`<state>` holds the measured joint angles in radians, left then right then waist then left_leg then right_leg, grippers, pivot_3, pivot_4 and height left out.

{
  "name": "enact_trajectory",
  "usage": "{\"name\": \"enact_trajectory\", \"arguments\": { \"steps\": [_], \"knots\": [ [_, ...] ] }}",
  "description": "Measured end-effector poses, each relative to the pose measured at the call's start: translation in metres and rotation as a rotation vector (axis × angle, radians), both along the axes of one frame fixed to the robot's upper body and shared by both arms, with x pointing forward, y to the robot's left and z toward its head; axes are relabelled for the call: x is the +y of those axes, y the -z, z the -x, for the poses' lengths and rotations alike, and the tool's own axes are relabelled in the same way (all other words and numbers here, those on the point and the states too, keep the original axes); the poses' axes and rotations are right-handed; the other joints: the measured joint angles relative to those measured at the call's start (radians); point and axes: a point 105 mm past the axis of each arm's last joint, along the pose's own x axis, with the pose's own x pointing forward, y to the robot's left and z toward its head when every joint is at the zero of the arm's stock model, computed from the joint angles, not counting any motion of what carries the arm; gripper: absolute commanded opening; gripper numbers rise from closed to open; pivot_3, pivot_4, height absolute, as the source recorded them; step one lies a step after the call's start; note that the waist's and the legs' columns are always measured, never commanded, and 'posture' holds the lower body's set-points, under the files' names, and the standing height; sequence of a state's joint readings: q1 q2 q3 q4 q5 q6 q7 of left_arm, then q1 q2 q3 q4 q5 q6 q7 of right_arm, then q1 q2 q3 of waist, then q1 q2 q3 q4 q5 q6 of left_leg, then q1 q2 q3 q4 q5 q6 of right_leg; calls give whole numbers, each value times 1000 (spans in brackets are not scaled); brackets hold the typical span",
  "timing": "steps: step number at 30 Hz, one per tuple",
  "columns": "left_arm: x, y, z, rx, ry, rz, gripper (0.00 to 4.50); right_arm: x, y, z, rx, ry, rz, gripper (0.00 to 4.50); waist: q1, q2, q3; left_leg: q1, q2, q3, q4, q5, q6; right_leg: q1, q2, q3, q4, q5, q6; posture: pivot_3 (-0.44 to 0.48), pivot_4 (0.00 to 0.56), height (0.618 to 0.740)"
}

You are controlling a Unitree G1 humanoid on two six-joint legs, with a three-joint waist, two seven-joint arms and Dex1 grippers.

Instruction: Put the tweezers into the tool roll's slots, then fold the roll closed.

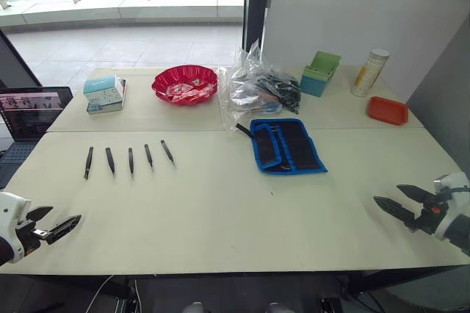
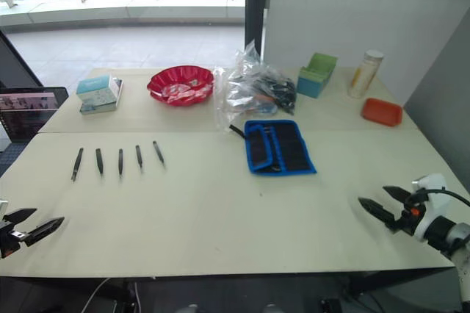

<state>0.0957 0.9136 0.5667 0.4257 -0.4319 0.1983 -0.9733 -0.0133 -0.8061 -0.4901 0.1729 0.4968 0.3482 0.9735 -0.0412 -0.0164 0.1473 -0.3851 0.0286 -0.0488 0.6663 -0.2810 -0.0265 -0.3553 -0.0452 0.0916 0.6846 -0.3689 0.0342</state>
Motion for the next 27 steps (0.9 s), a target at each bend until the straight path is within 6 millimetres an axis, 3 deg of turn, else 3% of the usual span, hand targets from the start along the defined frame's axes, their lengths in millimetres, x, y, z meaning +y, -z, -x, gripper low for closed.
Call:
{"name": "enact_trajectory", "arguments": {
  "steps": [3, 5, 9, 13, 18, 22, 27],
  "knots": [
    [-8, -2, -2, 15, 42, 29, 4500, 0, 1, 1, 8, 2, -1, 4472, 1, 0, 0, 0, 0, 0, 0, 0, 0, 0, 0, 0, 0, 0, 0, 0, 150, 740],
    [-29, -10, -11, 20, 144, 75, 4500, 1, 3, 3, 16, 4, 3, 4472, 8, 0, 0, -2, 0, -1, 2, 0, 0, 0, 0, -1, 1, 0, 0, 0, 150, 740],
    [-74, -52, -31, -83, 379, 103, 4500, 13, 4, 6, 22, 11, -16, 4472, 14, 0, 0, -3, 0, -1, 4, 0, 0, 0, 0, -2, 1, 0, 0, 0, 150, 740],
    [-111, -86, -35, -172, 599, 116, 4500, 37, 4, 10, 17, 15, -58, 4472, 13, 1, -1, -3, 0, -1, 4, 0, 0, 0, 1, -1, 1, 0, 0, 0, 150, 740],
    [-176, -103, -23, -71, 976, 171, 4500, 98, -12, 20, -19, -47, -140, 4472, 5, 2, 0, -4, 0, -2, 4, 0, 0, 0, 2, -2, 7, 0, 0, 0, 150, 740],
    [-191, -107, -21, -66, 1045, 210, 4500, 115, -15, 17, 2, 29, -171, 4472, -3, 2, 0, -3, -1, -3, 4, 0, 0, 0, 3, -2, 7, 0, 0, 0, 150, 740],
    [-209, -102, -15, -74, 1103, 224, 4500, 141, -50, -17, -60, 47, -294, 4472, -14, 3, 0, -2, -1, -3, 7, 1, -1, 0, 4, -2, 5, 0, 0, 0, 150, 740]
  ]
}}
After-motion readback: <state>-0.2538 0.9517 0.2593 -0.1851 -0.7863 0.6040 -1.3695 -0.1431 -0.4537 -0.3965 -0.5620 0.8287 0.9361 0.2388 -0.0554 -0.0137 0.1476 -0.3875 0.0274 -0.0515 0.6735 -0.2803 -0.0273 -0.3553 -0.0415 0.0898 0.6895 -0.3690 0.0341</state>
